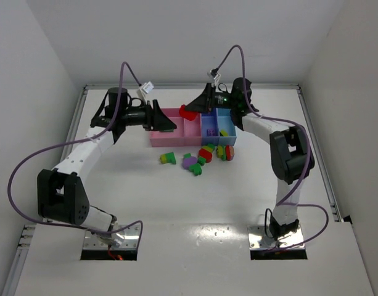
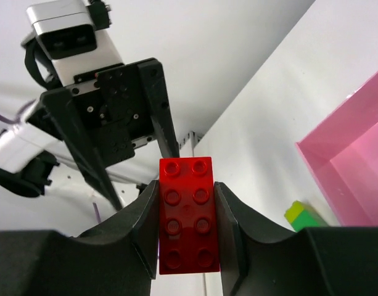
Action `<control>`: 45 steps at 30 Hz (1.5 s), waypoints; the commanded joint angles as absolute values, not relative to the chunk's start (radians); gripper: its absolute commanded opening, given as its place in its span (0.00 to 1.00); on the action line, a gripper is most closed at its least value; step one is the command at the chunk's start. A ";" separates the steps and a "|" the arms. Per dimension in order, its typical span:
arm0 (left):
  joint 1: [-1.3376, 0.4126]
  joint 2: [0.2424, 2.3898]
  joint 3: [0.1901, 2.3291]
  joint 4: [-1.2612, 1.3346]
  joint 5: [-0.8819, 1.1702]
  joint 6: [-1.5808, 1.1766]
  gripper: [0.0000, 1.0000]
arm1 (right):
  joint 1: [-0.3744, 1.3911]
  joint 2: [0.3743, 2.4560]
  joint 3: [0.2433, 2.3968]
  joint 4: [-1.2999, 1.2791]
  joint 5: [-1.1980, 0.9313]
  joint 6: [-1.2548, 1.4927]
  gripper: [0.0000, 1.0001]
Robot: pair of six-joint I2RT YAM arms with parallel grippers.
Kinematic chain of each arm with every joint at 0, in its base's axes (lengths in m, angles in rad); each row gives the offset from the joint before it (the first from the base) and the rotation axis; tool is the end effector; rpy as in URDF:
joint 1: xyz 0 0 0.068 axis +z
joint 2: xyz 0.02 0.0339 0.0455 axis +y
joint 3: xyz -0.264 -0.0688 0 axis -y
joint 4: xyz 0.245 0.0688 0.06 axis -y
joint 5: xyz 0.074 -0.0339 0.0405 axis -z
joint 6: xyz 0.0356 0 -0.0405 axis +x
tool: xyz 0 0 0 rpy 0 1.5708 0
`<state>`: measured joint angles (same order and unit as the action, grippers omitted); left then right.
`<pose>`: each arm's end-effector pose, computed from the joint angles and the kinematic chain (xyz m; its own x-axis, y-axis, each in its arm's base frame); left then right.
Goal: Sort the legos into containers by color
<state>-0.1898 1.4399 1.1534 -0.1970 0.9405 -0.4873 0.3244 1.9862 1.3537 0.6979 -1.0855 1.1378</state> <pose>0.3104 -0.0889 0.3194 -0.7844 -0.1303 -0.6065 0.5051 0.4333 -0.7464 0.4165 0.1733 0.2645 -0.8684 0.1547 -0.4712 -0.4696 0.0486 0.8815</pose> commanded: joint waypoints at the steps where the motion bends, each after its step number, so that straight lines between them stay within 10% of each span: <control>1: -0.190 1.408 1.128 0.003 1.053 -0.638 0.66 | 0.341 1.916 1.355 0.769 -1.014 1.227 0.00; 35: -0.172 1.571 1.178 0.360 1.149 -0.828 0.65 | 0.379 1.945 1.431 0.897 -1.117 1.302 0.00; 45: -0.172 1.589 1.178 0.442 1.167 -0.885 0.36 | 0.397 1.974 1.453 0.897 -1.126 1.302 0.00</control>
<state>-0.1814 1.5826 1.1473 0.3607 1.1603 -0.8764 0.3820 1.9800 1.4010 0.8360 -1.1130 1.3018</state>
